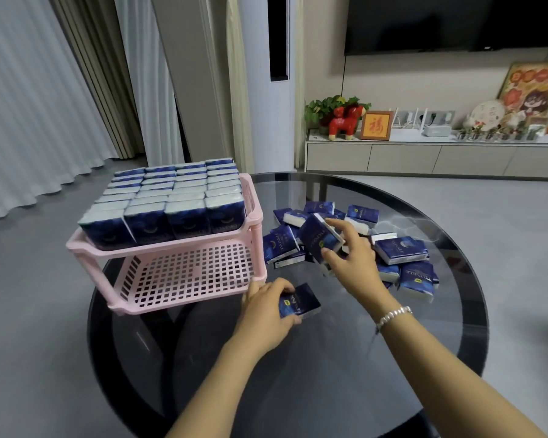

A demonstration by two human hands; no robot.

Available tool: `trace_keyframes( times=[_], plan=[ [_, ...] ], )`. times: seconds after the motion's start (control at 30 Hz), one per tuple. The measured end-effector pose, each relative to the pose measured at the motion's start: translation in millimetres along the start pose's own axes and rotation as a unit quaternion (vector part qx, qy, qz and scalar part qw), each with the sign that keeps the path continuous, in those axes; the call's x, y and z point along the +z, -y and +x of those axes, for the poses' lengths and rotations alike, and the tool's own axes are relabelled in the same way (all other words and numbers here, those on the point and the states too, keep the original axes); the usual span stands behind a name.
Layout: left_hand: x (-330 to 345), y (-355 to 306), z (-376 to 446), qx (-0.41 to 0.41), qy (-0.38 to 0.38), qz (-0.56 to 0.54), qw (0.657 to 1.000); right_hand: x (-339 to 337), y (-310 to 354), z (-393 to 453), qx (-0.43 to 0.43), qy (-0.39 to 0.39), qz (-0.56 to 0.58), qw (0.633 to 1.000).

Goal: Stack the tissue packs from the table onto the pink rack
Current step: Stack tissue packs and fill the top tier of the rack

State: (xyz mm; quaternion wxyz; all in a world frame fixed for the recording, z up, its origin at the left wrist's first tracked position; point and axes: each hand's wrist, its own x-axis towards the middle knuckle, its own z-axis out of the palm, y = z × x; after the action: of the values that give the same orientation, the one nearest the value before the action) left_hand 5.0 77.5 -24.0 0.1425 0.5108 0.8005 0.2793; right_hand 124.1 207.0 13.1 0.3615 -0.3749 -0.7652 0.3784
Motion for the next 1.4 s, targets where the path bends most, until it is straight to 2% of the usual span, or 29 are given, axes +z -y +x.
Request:
trace_keyframes(
  times=[0.1,0.2,0.33,0.47,0.63,0.73,0.87,1.07,1.13,1.23,1.3,1.4],
  plan=[
    [-2,6,-8,-0.043,0.041,-0.087,0.994,3,-1,-25,0.026,0.006,0.082,0.996],
    [-4,12,-12,-0.075,0.050,-0.073,0.993,9,-5,-46,0.077,-0.015,0.124,0.989],
    [-11,21,-15,-0.063,0.052,-0.101,0.992,13,-7,-66,0.142,-0.027,0.226,0.963],
    [-18,25,-14,-0.058,0.052,-0.232,0.970,9,-8,-77,0.139,-0.031,0.270,0.952],
    [-27,23,-10,-0.063,0.027,-0.417,0.906,3,-8,-85,0.120,-0.019,0.250,0.961],
    [-29,19,-8,-0.098,0.018,-0.477,0.873,0,-3,-86,0.092,-0.004,0.246,0.965],
    [-22,12,-7,-0.111,0.048,-0.544,0.831,4,7,-83,0.051,0.017,0.219,0.974],
    [-5,-1,-7,-0.078,0.113,-0.568,0.812,15,3,-74,0.060,-0.039,0.193,0.979],
    [2,-3,-7,-0.068,0.125,-0.552,0.822,16,-1,-70,0.075,-0.050,0.197,0.976],
    [18,-8,-2,-0.068,0.108,-0.526,0.841,14,-9,-64,0.091,-0.044,0.185,0.978],
    [25,-11,2,-0.080,0.079,-0.532,0.839,9,-14,-58,0.093,-0.034,0.167,0.981],
    [29,-11,9,-0.093,0.036,-0.557,0.825,-3,-23,-40,0.066,-0.096,0.054,0.992]
  ],
)
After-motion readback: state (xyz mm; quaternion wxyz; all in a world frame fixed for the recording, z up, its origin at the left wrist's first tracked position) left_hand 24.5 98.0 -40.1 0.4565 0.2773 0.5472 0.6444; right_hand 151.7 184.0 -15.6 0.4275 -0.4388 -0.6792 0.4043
